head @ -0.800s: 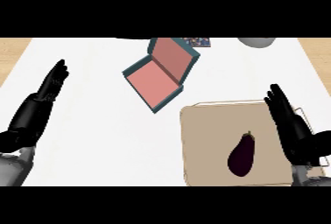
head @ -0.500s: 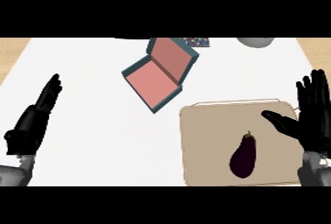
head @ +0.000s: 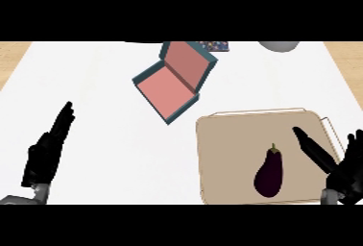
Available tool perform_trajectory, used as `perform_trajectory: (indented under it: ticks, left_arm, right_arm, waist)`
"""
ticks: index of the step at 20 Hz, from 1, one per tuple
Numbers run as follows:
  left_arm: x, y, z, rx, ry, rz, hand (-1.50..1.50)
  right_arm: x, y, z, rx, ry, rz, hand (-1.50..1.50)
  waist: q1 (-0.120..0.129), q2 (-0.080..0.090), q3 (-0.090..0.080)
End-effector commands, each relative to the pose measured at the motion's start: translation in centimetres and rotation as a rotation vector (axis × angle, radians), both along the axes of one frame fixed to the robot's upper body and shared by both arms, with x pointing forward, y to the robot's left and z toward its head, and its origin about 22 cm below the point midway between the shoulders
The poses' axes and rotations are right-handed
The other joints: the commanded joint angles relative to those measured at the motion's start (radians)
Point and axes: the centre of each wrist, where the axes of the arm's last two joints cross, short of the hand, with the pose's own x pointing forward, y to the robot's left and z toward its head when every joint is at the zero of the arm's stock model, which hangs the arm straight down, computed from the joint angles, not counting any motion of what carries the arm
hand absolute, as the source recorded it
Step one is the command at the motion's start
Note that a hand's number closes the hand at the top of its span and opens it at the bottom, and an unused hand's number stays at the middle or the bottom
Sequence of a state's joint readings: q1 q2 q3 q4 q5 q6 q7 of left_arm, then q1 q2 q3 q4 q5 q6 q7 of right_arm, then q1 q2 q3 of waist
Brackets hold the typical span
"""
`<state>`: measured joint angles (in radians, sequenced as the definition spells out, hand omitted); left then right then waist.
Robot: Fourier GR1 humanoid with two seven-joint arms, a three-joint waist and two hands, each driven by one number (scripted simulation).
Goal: Pick the eggplant from the tray and place it in the cardboard box
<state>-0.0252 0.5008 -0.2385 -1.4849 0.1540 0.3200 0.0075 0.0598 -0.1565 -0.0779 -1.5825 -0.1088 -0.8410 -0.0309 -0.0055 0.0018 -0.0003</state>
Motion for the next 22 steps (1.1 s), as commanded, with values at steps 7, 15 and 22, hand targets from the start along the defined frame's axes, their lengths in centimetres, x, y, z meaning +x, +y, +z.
perform_trajectory:
  ticks: [7,15,22]
  left_arm:
    - [0.2,-0.8,0.6,-0.003,0.011,0.011,0.00]
    - [0.4,-0.9,0.5,0.009,0.015,0.018,0.00]
    - [-0.6,-0.4,0.8,-0.002,0.014,-0.007,0.00]
  right_arm:
    - [-4.6,-4.4,1.0,-0.228,0.514,0.257,-1.50]
    - [-4.6,-2.5,6.2,-0.192,0.903,0.618,-1.50]
    - [-0.6,2.2,9.4,-0.104,0.993,0.691,-1.50]
  waist:
    - [0.008,-0.001,-0.005]
    - [0.014,0.000,-0.003]
    - [0.023,-0.001,0.000]
